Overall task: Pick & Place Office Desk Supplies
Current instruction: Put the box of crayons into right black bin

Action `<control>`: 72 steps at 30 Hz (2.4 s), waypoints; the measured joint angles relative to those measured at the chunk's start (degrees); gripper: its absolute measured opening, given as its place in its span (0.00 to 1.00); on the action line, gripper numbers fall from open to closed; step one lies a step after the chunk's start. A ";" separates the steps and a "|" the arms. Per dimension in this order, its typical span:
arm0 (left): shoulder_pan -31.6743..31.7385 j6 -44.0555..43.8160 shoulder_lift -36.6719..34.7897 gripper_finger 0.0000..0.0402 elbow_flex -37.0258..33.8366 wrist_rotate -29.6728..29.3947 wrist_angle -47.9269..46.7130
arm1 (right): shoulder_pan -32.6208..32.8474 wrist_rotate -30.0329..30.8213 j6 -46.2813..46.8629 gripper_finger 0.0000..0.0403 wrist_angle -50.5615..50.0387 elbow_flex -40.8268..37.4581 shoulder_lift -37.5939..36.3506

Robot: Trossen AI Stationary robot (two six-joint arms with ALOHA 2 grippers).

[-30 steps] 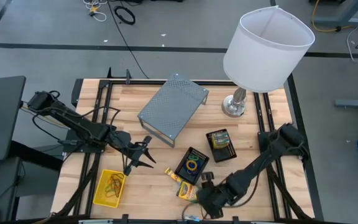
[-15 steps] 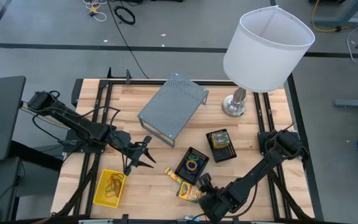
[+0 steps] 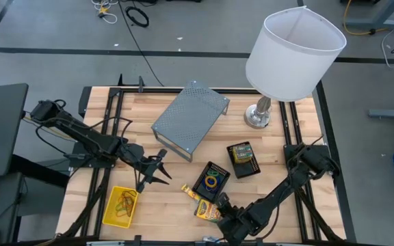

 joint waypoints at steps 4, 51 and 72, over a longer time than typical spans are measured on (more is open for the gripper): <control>0.00 0.02 0.00 0.26 0.00 0.00 0.00 | -0.04 0.05 -0.94 0.28 0.65 0.01 0.05; 0.06 0.55 0.00 0.26 0.00 0.02 0.00 | 1.01 -14.55 32.23 0.19 -19.73 11.44 0.31; 0.07 0.55 0.00 0.26 0.00 0.03 0.00 | -10.59 -31.74 15.21 0.48 -19.49 11.44 0.13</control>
